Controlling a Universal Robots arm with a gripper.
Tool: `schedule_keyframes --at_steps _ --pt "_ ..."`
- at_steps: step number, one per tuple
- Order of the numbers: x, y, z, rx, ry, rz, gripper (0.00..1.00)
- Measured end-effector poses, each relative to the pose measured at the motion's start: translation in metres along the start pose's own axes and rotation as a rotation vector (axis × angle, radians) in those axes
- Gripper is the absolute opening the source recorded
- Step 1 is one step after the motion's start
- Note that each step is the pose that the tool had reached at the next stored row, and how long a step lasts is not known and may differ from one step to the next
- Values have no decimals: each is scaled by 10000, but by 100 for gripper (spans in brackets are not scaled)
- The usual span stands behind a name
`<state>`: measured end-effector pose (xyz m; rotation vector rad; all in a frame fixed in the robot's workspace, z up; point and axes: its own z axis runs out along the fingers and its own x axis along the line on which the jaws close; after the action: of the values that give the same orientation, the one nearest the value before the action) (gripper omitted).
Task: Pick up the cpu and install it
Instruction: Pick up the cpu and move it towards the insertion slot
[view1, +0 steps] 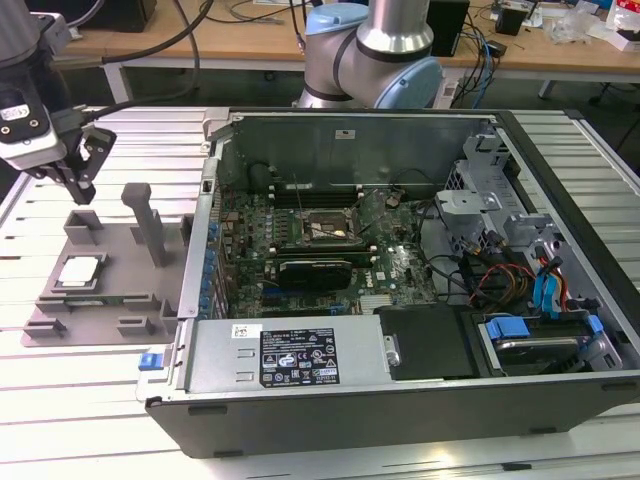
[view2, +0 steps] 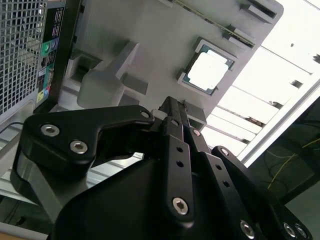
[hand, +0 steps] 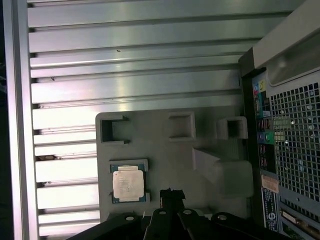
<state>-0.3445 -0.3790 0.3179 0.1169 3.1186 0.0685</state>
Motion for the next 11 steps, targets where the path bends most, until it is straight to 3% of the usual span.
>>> schedule_keyframes --at_steps 11 --pt "48 -4 28 0 0 0 11"
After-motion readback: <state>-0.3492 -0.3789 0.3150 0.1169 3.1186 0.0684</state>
